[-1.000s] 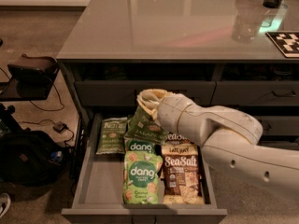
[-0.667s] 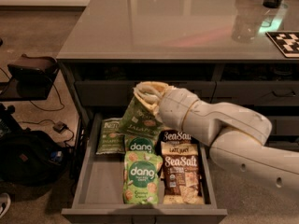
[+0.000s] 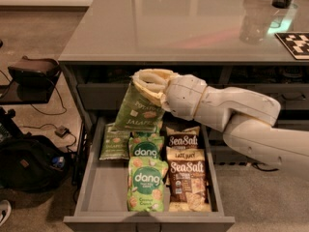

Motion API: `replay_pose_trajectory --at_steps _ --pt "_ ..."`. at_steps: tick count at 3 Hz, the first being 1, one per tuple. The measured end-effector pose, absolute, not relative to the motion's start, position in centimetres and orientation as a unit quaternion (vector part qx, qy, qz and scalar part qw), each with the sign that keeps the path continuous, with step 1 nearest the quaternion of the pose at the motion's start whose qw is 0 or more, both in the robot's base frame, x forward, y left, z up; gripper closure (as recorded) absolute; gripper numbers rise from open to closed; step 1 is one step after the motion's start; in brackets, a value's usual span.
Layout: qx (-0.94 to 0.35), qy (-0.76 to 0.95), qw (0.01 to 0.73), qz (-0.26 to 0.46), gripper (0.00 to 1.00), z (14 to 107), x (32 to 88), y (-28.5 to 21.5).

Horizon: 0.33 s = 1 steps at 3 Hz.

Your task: Pick green jalapeno chip bag from middle drawer and place on counter

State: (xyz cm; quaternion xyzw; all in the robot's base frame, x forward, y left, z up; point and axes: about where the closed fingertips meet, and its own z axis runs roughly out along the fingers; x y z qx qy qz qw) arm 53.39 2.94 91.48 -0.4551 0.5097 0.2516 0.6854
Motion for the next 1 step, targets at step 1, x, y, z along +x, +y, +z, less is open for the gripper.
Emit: replay_pose_trajectory --at_steps 1 --pt "-0.457 0.486 0.693 0.274 1.0 92.48 52.27 3.28"
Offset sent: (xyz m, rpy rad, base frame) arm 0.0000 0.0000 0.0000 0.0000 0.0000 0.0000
